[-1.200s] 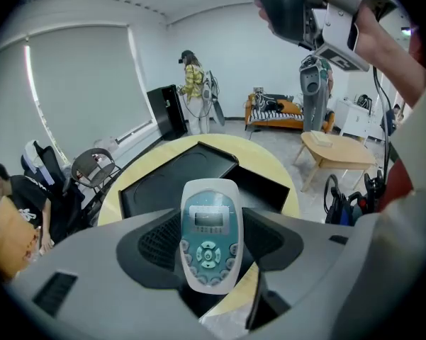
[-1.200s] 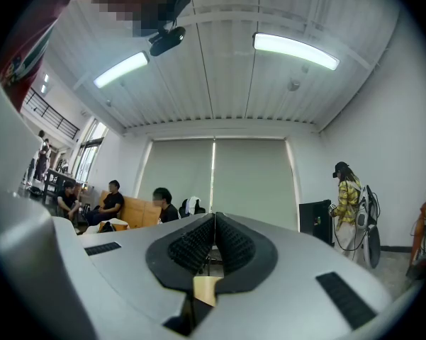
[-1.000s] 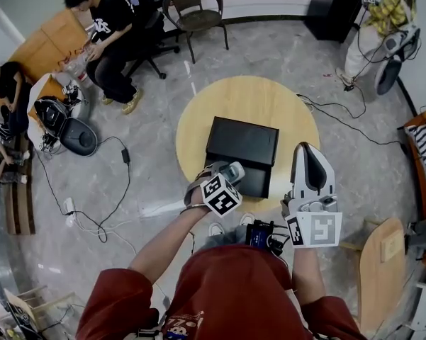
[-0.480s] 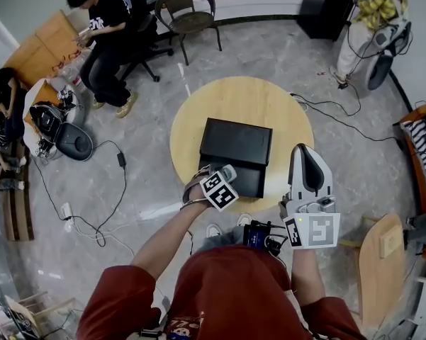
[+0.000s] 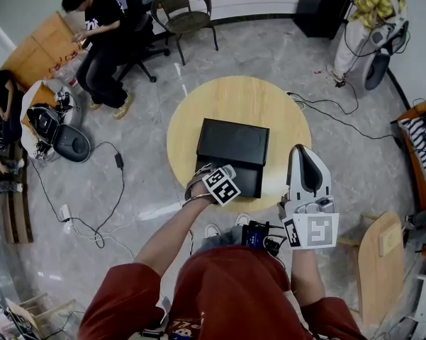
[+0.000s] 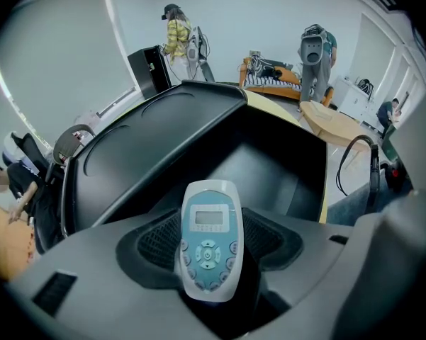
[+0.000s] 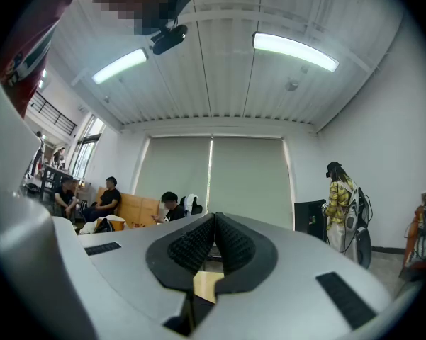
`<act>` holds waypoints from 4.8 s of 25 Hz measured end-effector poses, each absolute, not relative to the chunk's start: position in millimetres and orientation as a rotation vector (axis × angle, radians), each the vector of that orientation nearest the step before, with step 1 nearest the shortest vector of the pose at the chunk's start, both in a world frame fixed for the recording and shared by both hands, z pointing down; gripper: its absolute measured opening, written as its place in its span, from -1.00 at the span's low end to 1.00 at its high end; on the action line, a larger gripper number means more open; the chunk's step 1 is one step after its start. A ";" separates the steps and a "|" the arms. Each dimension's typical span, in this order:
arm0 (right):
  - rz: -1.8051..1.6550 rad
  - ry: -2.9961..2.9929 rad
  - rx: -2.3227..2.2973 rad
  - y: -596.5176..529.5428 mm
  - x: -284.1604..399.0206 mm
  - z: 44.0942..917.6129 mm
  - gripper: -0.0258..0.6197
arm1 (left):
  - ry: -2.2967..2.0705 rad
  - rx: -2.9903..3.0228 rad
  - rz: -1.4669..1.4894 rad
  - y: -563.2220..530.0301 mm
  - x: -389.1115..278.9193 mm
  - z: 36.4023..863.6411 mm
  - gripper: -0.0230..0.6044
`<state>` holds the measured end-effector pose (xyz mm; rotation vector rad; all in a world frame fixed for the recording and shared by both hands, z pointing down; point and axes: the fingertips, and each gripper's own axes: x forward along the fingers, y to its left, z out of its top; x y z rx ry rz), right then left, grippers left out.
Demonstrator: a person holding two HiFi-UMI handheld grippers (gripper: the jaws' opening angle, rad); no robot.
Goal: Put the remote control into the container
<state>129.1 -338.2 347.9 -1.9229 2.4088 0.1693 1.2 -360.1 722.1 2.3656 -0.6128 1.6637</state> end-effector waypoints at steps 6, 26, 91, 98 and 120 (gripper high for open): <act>0.165 2.411 -1.922 -337.7 128.9 346.5 -0.85 | -0.606 2.366 1.652 -359.1 2.1 720.9 -0.09; 0.160 2.415 -1.907 -336.0 125.8 346.3 -0.84 | -0.669 2.422 1.477 -362.9 6.6 691.0 -0.09; 0.171 2.478 -1.842 -349.1 88.9 344.2 -0.84 | -1.712 2.646 -0.158 -360.9 -71.3 347.9 -0.87; 0.190 2.504 -1.835 -348.9 88.2 344.8 -0.85 | -1.717 2.639 -0.159 -362.2 -70.8 349.7 -0.88; 0.194 2.512 -1.834 -348.7 87.6 345.6 -0.85 | -1.715 2.640 -0.142 -363.7 -71.4 355.2 -0.88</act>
